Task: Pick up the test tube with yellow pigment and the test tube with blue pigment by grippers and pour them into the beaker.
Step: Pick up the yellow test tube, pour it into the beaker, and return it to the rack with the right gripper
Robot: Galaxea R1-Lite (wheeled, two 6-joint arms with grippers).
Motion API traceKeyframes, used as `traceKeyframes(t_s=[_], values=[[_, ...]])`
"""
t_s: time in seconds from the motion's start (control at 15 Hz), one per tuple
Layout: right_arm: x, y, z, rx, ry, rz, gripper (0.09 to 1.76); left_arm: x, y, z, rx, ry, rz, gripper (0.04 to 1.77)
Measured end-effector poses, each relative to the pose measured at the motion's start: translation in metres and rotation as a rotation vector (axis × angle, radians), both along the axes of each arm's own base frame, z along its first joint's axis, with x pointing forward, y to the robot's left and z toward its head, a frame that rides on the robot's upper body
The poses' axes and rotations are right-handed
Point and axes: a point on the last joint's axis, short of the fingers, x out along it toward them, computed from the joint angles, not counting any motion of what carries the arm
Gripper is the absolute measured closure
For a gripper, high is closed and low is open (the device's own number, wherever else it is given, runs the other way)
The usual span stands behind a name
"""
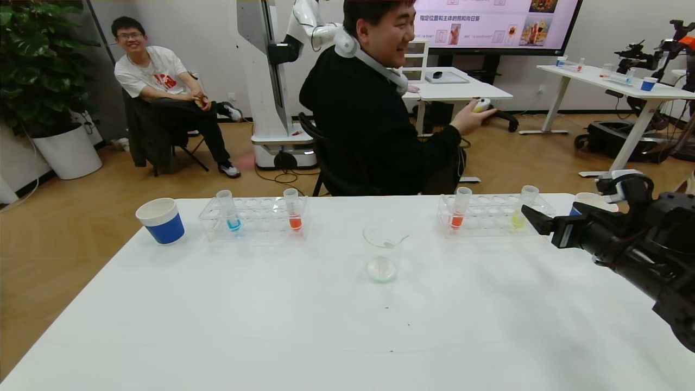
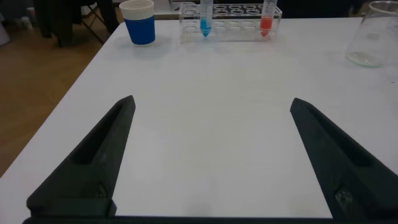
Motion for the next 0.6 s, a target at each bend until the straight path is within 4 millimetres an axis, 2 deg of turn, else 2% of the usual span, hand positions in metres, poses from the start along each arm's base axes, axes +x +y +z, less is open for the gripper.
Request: traceKeyframes(t_s=[0.27, 0.6], values=[[0.026, -0.001, -0.029, -0.002, 0.000, -0.005, 0.11, 0.000, 0.000, 0.000, 0.000, 0.000, -0.001, 0.07], [0.049, -0.008, -0.043, -0.002, 0.006, -0.020, 0.11, 0.000, 0.000, 0.000, 0.000, 0.000, 0.000, 0.07]])
